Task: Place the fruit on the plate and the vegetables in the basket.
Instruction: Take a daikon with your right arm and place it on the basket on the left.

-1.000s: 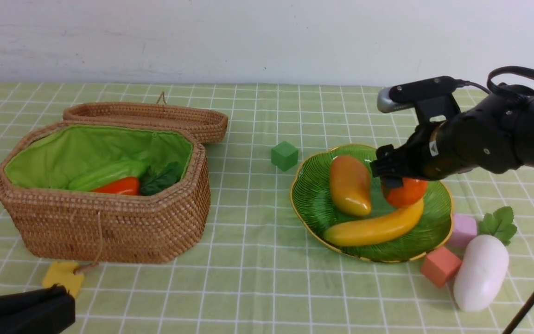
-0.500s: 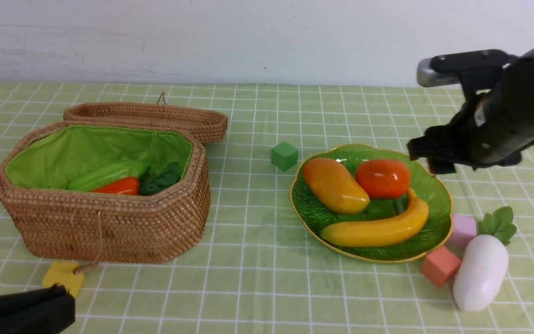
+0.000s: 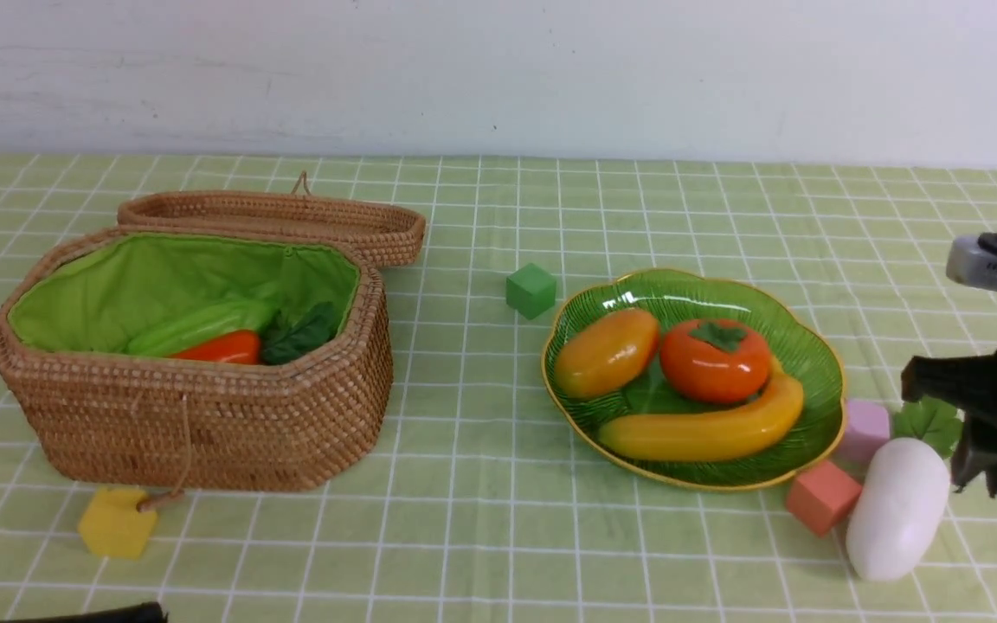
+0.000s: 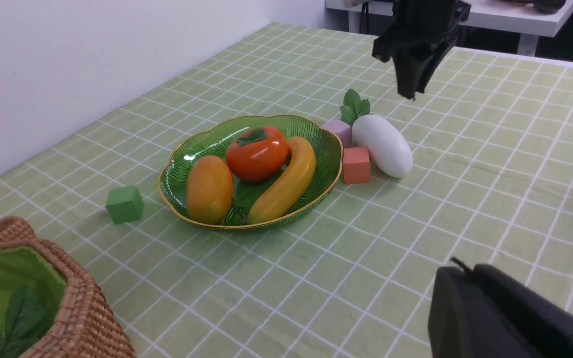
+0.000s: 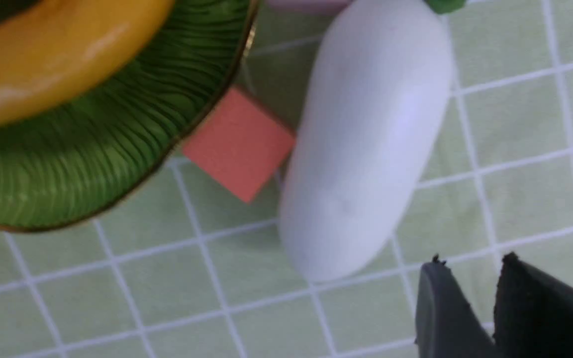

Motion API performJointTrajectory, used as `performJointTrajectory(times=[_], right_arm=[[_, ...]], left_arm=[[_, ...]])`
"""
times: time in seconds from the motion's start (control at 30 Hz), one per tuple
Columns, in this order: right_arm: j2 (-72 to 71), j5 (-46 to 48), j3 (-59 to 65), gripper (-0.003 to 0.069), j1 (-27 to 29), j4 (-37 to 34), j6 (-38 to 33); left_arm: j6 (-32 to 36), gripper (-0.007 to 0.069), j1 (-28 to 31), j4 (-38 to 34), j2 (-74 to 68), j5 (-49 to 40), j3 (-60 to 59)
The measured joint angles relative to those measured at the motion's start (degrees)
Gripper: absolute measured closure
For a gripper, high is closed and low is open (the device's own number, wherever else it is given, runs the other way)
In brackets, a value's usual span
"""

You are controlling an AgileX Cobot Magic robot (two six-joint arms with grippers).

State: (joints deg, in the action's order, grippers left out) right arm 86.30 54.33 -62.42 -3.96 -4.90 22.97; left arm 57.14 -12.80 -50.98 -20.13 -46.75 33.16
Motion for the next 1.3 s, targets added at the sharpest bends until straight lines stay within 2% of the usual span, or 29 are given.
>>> performJointTrajectory(times=[0.13,0.27,0.37,0.57,0.83,1.3], right_arm=[[0.65,-7.02,0.97,0.0251,0.84,-4.16,-0.90],[3.08,-7.28,1.02,0.0060,0.98,-3.29,-1.00],[6.16,-7.45,1.02,-0.0013,1.00,-0.55,1.83],[13.02,-10.98,1.03,0.0006,1.00,1.79,4.12],[18.06,-12.30,1.03,0.0136,1.04,1.45,4.44],[18.13,-12.30,1.03,0.0139,1.04,1.26,4.38]], left_arm=[[0.14,0.0616,0.00,-0.32,0.00,-0.07,0.00],[0.14,0.0614,0.00,-0.37,0.00,-0.11,0.00],[0.14,0.0612,0.00,-0.42,0.00,-0.79,0.00],[0.14,0.0612,0.00,-0.42,0.00,-1.23,0.00],[0.19,0.0610,0.00,-3.04,0.00,0.25,0.00],[0.38,0.0607,0.00,-3.38,0.00,0.65,0.00]])
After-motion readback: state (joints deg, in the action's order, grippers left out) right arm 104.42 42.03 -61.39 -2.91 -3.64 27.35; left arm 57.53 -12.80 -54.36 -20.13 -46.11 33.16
